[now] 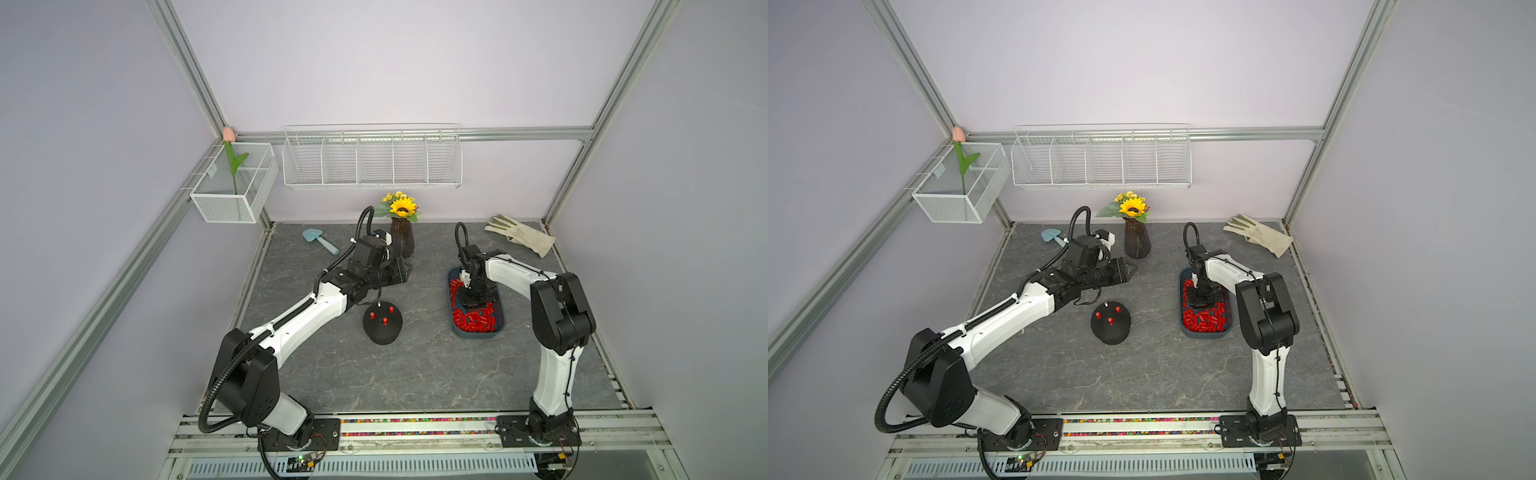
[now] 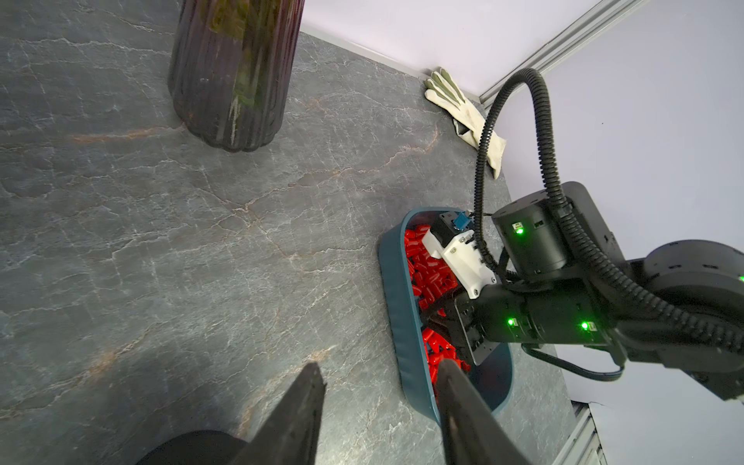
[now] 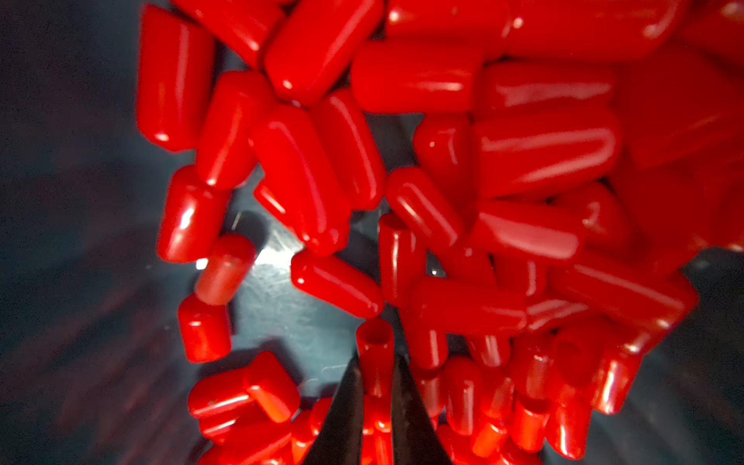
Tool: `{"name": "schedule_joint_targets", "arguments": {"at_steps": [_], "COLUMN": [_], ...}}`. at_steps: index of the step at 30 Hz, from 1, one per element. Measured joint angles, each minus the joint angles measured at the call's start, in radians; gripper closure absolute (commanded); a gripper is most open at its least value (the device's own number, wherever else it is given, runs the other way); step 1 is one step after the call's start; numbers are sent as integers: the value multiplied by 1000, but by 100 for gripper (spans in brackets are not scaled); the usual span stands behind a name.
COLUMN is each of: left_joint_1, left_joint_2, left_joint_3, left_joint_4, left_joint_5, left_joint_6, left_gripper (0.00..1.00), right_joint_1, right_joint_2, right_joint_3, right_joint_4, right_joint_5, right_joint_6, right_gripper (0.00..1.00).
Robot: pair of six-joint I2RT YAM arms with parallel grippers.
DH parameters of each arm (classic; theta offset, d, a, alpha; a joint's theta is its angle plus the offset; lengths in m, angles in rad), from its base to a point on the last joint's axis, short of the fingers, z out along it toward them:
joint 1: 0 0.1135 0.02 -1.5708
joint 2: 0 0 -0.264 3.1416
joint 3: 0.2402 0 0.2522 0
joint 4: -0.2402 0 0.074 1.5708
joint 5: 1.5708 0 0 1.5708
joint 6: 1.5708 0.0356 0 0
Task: Cover the protruding screws with screw protection sleeves
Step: Pick up the screw protection sleeve from the storage box, then adjust the screw protection sleeve.
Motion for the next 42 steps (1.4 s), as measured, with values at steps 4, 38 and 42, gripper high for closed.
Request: {"name": "schedule_joint_targets", "arguments": {"at_steps": [4,38,42], "left_joint_1": [0,-140,-166], "left_joint_2": [14,323,323], "left_joint_3": [5,286,286], "left_joint_4": [2,91,108], "left_joint_5": [11,176,195], "left_joint_6": [0,-59,-69], "left_gripper": [52,46,46], "right_joint_1": [0,31,34], "right_joint_2": [-34,-476,-476], "right_joint_3": [-9,29,39], "right_joint_4": [-3,-179,-178], "right_joint_5": [-26,-264,-270], "right_joint_6": [-4,-63,-63], "right_gripper": [84,83,83]}}
